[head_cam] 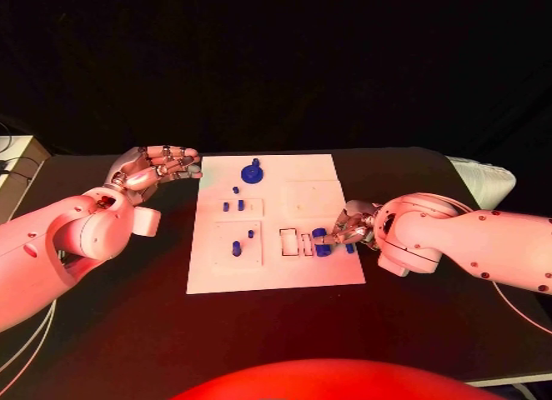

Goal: Assemble the parts on the task board

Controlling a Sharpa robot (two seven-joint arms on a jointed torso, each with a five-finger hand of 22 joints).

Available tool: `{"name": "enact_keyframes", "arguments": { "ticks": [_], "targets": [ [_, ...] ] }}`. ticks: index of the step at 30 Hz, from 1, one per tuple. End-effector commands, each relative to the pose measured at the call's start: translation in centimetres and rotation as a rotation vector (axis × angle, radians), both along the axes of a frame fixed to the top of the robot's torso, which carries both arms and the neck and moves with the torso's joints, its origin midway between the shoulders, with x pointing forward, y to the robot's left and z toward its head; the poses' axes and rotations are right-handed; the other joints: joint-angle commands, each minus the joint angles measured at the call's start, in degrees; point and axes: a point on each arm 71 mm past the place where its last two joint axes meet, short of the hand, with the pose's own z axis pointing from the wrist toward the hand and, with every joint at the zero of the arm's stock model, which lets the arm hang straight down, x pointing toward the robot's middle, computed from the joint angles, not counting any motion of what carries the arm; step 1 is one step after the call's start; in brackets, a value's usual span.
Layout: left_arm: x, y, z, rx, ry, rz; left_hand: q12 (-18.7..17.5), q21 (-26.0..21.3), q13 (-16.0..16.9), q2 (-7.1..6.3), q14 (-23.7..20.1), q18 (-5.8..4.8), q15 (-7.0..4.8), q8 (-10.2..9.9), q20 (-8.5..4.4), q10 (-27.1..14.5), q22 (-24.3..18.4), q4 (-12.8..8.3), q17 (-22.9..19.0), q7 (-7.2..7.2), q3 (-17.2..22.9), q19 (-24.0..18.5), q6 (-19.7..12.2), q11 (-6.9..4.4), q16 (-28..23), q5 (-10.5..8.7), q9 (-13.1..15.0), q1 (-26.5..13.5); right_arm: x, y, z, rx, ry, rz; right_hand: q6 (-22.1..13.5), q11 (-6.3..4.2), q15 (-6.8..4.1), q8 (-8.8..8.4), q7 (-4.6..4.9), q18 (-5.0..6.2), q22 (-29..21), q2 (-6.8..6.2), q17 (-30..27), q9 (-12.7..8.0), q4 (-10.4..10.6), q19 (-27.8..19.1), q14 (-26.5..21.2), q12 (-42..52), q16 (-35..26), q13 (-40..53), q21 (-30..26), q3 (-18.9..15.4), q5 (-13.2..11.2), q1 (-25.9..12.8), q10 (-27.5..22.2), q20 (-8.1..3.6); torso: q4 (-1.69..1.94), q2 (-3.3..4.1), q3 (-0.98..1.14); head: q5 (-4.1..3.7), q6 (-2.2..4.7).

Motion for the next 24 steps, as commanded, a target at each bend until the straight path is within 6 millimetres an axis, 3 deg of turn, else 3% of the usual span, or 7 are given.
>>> {"name": "enact_keyframes", "arguments": {
  "ticks": [1, 16, 19, 24],
  "targets": [
    [0.0, -0.2, 0.1, -0.013, -0.005, -0.016, 0.3, -0.3, -0.1, -0.06, 0.3, 0.67, -0.02, -0.2, 0.17, 0.4, -0.1, 0.0, 0.0, 0.04, 0.2, 0.4, -0.4, 0.00, -0.2, 0.19, -0.1, -0.3, 0.3, 0.0, 0.1, -0.095, -0.062, 0.039, 0.0, -0.46, -0.46, 0.44, -0.41, -0.66, 13.0, 0.09, 11.4, 0.5, 0.0, 4.8, 5.4, 0.1, 0.4, 15.1, 0.5, -1.1, -0.7, -0.7, 6.1, -0.42, 0.06, -0.07, 0.00, 0.19, -0.26],
    [0.0, -0.1, 0.0, -0.010, 0.002, -0.016, 0.3, -0.4, -0.1, -0.14, 0.2, 0.65, 0.03, -0.2, 0.17, 0.4, -0.2, 0.0, 0.0, 0.07, 0.2, 0.5, -0.4, 0.03, -0.3, 0.18, -0.1, -0.3, 0.4, 1.1, -1.5, -0.143, -0.085, 0.077, -0.3, -0.62, -0.60, 1.03, -0.59, -0.68, 13.1, 0.86, 11.3, 2.1, -0.1, 4.8, 5.4, 0.1, 0.4, 15.1, 0.6, -3.0, -0.7, 1.1, 6.1, -0.56, -0.05, -0.12, -0.03, 0.63, -0.47],
    [0.0, -0.1, 0.0, -0.010, 0.003, -0.015, 0.3, -0.4, -0.1, -0.15, 0.2, 0.65, 0.03, -0.2, 0.17, 0.4, -0.2, 0.0, 0.0, 0.09, 0.3, 0.5, -0.4, 0.03, -0.3, 0.18, -0.1, -0.3, 0.3, 1.2, -1.6, -0.125, -0.078, 0.069, -0.5, -0.64, -0.63, 1.10, -0.60, -0.68, 13.1, 1.43, 11.4, 2.8, -0.1, 4.8, 5.4, 0.1, 0.4, 15.1, 0.6, -3.4, 2.0, 2.4, 6.1, -0.59, -0.06, -0.13, -0.07, 0.59, -0.43],
    [0.0, 0.0, 0.0, -0.008, 0.006, -0.013, 0.3, -0.5, -0.1, -0.14, 0.1, 0.66, 0.03, -0.2, 0.16, 0.3, -0.3, 0.0, 0.0, 0.12, 0.3, 0.5, -0.4, 0.04, -0.3, 0.20, -0.1, -0.2, 0.0, 1.2, -1.6, -0.086, -0.061, 0.040, -1.0, -0.68, -0.68, 0.54, -0.60, -0.72, 13.3, 2.51, 11.4, 3.5, -0.2, 4.9, 5.4, 0.1, 0.4, 15.1, 0.8, -1.8, 11.5, 5.6, 6.1, -0.66, -0.06, -0.10, -0.01, 0.64, -0.15]
  ]
}}
